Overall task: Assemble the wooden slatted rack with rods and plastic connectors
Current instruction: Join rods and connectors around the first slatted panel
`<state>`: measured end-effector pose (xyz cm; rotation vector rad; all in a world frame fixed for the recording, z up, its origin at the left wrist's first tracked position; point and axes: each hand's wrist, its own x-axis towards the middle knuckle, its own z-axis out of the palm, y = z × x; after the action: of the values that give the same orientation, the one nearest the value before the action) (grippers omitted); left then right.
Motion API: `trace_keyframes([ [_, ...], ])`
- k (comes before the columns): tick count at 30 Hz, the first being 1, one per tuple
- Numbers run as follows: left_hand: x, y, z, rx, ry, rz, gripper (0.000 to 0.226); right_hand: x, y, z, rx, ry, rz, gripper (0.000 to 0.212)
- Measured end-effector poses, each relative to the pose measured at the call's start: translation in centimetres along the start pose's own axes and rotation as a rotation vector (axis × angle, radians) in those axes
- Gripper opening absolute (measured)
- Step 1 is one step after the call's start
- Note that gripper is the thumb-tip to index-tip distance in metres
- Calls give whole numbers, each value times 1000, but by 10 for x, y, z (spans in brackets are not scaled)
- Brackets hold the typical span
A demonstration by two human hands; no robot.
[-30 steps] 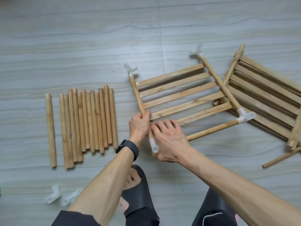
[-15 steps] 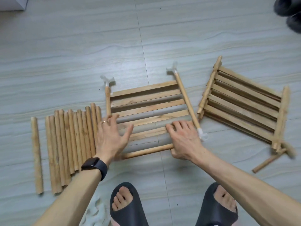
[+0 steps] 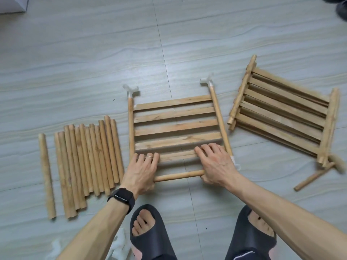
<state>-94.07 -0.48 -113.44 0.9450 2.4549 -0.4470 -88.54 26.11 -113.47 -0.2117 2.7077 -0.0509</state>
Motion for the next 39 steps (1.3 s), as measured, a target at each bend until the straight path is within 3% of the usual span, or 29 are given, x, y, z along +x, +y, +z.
trace_keyframes([
  [15, 8, -2, 3, -37, 165, 10, 69, 9, 10, -8, -57, 1, -14, 64],
  [19, 6, -8, 5, -54, 126, 38, 81, 8, 5, -9, -64, -14, -6, 67],
  [21, 1, -15, 4, -101, 203, 75, 88, 7, 2, -6, -51, -11, -8, 69],
  [24, -6, -27, -12, -342, 397, -1, 80, 2, -3, -5, -22, 49, 3, 64],
  [26, 2, -38, -32, -624, 455, -301, 71, -2, -6, -10, -15, 109, 5, 58],
  [29, 29, -67, -55, -1259, 356, -752, 80, -3, -1, -21, -65, 250, -45, 64],
  [31, 47, -84, -65, -1628, 289, -846, 79, 2, 6, -28, -117, 359, -78, 72],
  [33, 60, -93, -75, -1810, 358, -896, 63, 7, 8, -36, -135, 411, -60, 79],
  [35, 68, -98, -95, -1697, 493, -918, 60, 9, 4, -42, -69, 362, -24, 92],
  [37, 72, -107, -119, -1411, 557, -889, 68, 8, -4, -47, 28, 247, -31, 104],
  [39, 75, -121, -147, -1200, 600, -819, 69, 4, -11, -59, 89, 223, -79, 104],
])
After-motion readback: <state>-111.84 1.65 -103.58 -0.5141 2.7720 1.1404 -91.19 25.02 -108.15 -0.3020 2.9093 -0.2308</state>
